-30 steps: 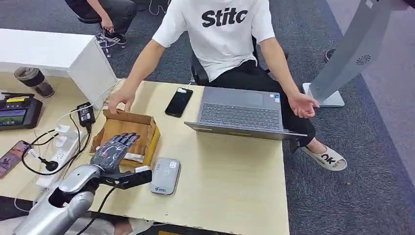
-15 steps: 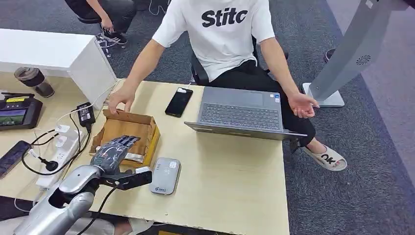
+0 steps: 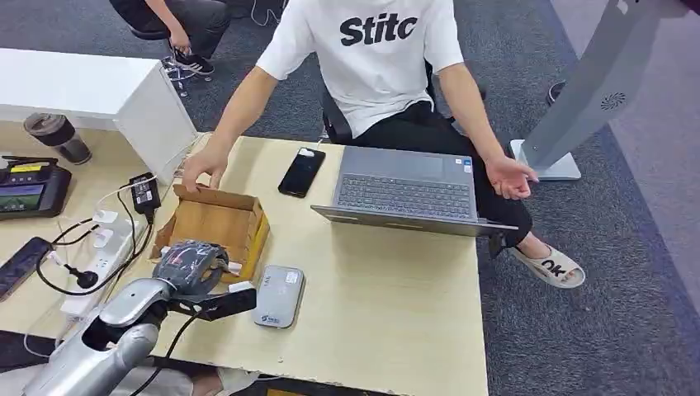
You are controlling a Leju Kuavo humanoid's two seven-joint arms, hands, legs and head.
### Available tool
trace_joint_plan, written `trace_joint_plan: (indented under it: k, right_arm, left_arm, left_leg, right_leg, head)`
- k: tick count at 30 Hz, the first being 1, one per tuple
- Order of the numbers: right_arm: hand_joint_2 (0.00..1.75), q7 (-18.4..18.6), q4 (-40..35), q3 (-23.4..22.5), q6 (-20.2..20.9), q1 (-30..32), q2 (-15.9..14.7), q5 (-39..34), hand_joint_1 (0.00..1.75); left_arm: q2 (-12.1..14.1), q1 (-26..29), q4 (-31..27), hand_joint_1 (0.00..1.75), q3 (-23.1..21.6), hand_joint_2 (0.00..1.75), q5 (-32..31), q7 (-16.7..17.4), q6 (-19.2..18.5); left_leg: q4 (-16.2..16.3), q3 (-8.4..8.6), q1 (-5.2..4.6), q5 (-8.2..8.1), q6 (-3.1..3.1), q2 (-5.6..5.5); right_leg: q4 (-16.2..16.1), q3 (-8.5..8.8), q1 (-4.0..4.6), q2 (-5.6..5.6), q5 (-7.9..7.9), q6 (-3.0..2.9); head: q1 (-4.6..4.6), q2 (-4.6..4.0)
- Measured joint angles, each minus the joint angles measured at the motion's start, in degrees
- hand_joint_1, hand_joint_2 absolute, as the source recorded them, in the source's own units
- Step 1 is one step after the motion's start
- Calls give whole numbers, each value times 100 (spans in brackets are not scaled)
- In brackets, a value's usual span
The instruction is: Pass the card to the sensor for recognition and then transmit it.
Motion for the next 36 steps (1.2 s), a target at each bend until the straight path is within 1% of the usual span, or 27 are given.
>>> trace_joint_plan:
  k: [6, 17, 26, 27, 28, 29, 30, 33, 35, 36]
  right_arm:
    - [175, 11, -2, 0, 0, 7, 0, 2, 0]
    - [175, 11, -2, 0, 0, 8, 0, 0, 0]
    - [175, 6, -20, 0, 0, 8, 0, -2, 0]
    - [175, 6, -22, 0, 0, 8, 0, -7, 0]
    - [175, 9, -22, 0, 0, 8, 0, -37, 0]
    - [175, 9, -22, 0, 0, 8, 2, -61, 0]
    - [175, 9, -22, 0, 0, 11, 2, -94, 0]
    - [175, 0, -24, 0, 0, 9, 2, -125, 0]
    - [175, 0, -24, 0, 0, 10, 2, -120, 0]
    - [175, 0, -24, 0, 0, 8, 2, -114, 0]
  left_arm:
    - [81, 72, 0, 175, 0, 175, -22, -15, 50]
    - [90, 72, 0, 175, 0, 175, -22, -15, 48]
    - [85, 55, 0, 175, 0, 175, -196, -33, 46]
    - [90, 45, 0, 175, 0, 175, -319, 9, 93]
    - [111, 31, 0, 175, -2, 175, -598, 167, 202]
    - [133, 0, 2, 175, -2, 175, -1007, 383, 379]
    - [195, -95, 17, 175, 0, 175, -1344, 550, 476]
    - [446, -521, 118, 175, 50, 175, -1935, 573, 488]
    - [560, -737, 190, 175, 148, 175, -2385, 573, 601]
    - [577, -818, 217, 175, 199, 175, -2549, 577, 676]
  left_leg:
    - [0, 0, 0, -1, 0, 4]
    - [0, 1, 0, -1, 0, 3]
    - [0, 1, 0, -1, 0, 3]
    - [0, 2, 0, -1, 0, 3]
    - [0, 1, 1, -1, 0, 3]
    - [1, 1, 2, 0, 0, 7]
    - [1, 0, 4, 0, 0, 5]
    - [0, -1, 6, 4, -5, -6]
    - [0, 0, 6, 7, -9, -5]
    - [0, 0, 7, 7, -9, -4]
  right_leg:
    - [0, -1, 0, 3, 0, 0]
    - [0, -1, 0, 3, 0, 0]
    - [0, -2, 0, 3, 0, 0]
    - [0, -2, 0, 3, 0, 0]
    - [0, -3, 1, 3, 0, 0]
    - [0, -7, 3, 6, 0, 0]
    - [0, -7, 3, 4, 0, 0]
    - [1, -3, 4, -5, 1, -1]
    - [3, -3, 4, -4, 2, -3]
    - [4, -3, 4, -4, 2, -3]
  head:
    - [-2, 0]
    - [0, 0]
    - [0, 0]
    - [0, 0]
    - [0, 0]
    - [-2, 0]
    - [2, 0]
    - [4, 0]
    - [2, 0]
    - [2, 0]
